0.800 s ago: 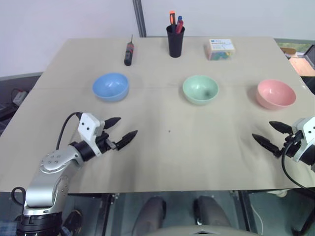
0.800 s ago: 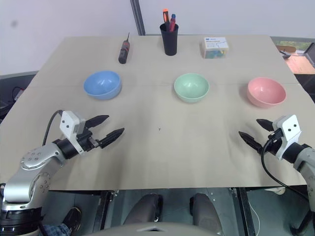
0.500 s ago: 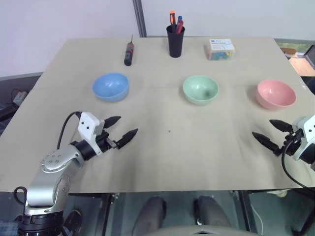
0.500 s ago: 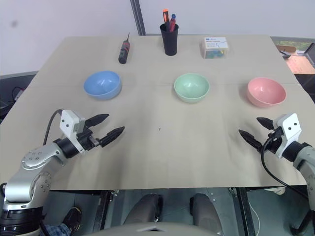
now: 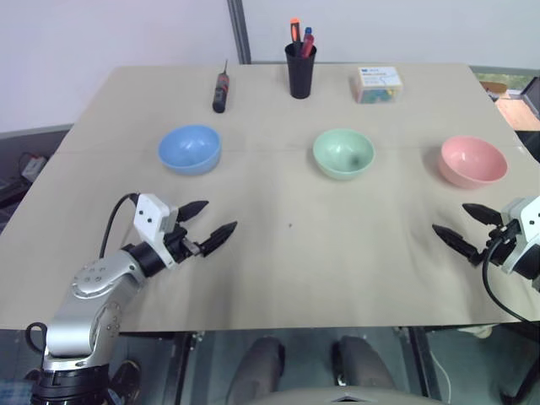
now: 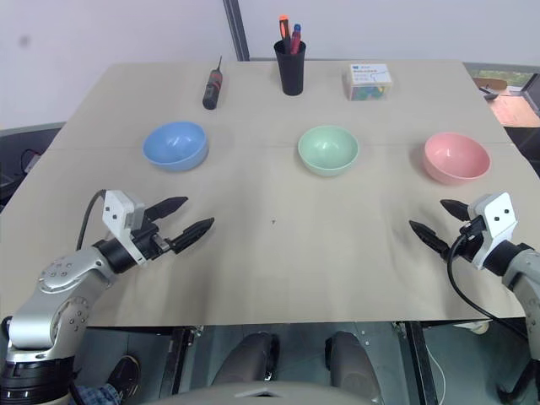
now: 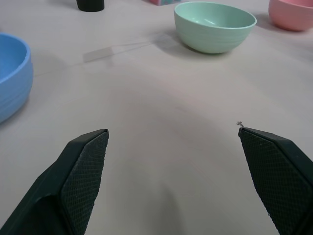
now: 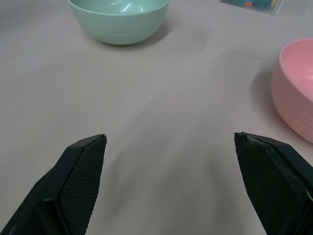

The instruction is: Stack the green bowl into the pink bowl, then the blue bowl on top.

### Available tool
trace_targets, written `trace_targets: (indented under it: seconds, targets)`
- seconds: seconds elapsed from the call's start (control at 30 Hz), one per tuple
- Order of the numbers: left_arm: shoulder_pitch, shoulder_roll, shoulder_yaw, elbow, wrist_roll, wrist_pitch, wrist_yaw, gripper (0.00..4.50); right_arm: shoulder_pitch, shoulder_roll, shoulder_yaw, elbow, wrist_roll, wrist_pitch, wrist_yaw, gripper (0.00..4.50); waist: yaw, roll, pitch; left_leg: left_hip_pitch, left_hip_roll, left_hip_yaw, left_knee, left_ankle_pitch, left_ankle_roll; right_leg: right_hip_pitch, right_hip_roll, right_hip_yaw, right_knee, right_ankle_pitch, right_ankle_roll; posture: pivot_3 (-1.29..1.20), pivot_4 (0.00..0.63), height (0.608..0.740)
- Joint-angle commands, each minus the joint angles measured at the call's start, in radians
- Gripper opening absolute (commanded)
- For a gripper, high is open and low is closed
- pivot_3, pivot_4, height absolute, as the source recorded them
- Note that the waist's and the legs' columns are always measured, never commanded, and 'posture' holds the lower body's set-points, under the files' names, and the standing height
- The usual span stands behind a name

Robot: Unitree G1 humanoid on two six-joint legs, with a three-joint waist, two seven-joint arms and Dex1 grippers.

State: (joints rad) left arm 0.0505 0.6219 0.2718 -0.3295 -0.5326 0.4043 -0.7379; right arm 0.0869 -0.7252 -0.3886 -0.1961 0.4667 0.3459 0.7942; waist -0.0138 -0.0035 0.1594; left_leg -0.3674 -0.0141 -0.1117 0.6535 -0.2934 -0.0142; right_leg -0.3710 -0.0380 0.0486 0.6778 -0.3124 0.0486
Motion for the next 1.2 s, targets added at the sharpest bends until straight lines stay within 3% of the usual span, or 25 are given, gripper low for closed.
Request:
trace_targets:
  seconds: [0.03, 0.27, 0.47, 0.8, 1.2]
  targets:
    - [0.001, 0.001, 0.020, -0.027, -0.007, -0.017, 0.000, 4.50, -0.016, -0.014, -0.009, -0.028, -0.006, -0.009, -0.004, 4.40, 0.000, 0.000, 0.000, 0.000, 0.000, 0.000, 0.000, 0.000, 0.000, 0.000, 0.000, 0.000, 0.000, 0.000, 0.000, 0.00, 0.150, 0.740]
    - [-0.089, -0.030, -0.045, -0.106, -0.041, 0.013, 0.025, 4.50, -0.094, -0.055, 0.002, 0.048, -0.056, 0.001, -0.022, 4.40, 0.002, 0.000, 0.000, 0.000, 0.000, 0.000, 0.002, 0.000, 0.000, 0.000, 0.000, 0.000, 0.001, 0.000, 0.000, 0.00, 0.150, 0.740]
    - [-0.141, -0.042, -0.105, -0.191, -0.106, 0.059, 0.008, 4.50, -0.245, -0.114, 0.010, 0.199, -0.098, -0.016, -0.012, 4.40, -0.004, 0.000, 0.000, 0.000, 0.000, 0.002, 0.002, 0.002, -0.003, 0.000, 0.001, 0.002, 0.001, 0.000, 0.000, 0.00, 0.150, 0.740]
    - [-0.247, -0.067, -0.218, -0.191, -0.130, 0.095, -0.009, 4.50, -0.587, -0.154, 0.216, 0.543, -0.270, -0.115, 0.047, 4.40, -0.008, 0.000, 0.000, -0.001, 0.000, 0.007, 0.003, 0.002, -0.004, -0.003, 0.002, 0.005, 0.002, 0.000, 0.000, 0.00, 0.150, 0.740]
    - [-0.292, -0.107, -0.261, -0.176, -0.119, 0.102, 0.007, 4.50, -1.018, -0.106, 0.431, 1.216, -0.509, -0.223, 0.070, 4.40, -0.022, 0.000, 0.001, -0.015, -0.001, 0.007, 0.014, 0.002, -0.003, -0.010, 0.001, 0.000, 0.002, 0.001, 0.000, 0.00, 0.150, 0.740]
